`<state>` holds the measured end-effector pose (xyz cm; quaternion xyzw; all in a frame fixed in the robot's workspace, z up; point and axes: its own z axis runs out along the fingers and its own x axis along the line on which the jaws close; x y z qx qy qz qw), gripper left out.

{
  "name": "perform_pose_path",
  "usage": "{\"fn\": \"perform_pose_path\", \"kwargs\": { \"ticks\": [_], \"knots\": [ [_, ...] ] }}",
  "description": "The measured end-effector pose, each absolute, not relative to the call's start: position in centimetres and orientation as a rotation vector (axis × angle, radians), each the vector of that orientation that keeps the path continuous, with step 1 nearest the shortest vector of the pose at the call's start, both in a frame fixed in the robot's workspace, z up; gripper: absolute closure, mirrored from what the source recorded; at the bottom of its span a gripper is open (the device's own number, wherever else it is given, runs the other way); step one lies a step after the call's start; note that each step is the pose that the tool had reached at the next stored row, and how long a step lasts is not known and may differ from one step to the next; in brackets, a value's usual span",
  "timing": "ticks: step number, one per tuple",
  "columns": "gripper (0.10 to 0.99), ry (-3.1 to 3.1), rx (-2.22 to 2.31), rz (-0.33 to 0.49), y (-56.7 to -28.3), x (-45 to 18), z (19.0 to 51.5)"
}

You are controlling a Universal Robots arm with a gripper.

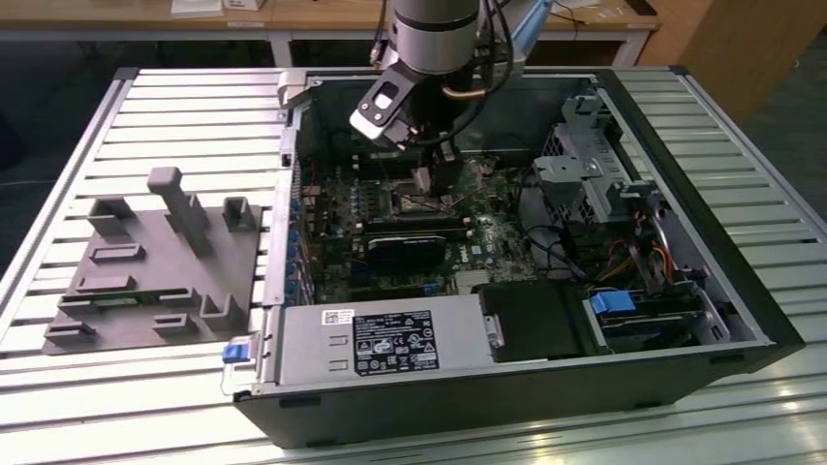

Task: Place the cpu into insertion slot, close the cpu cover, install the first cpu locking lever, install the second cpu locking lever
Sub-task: 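Place the cpu into insertion slot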

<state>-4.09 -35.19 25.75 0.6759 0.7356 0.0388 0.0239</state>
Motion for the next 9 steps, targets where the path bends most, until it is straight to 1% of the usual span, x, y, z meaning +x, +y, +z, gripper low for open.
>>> {"fn": "perform_pose_path", "kwargs": {
  "ticks": [9],
  "knots": [
    [0.545,2.230,2.139,0.118,-34.74,-4.45,25.17]
  ]
}}
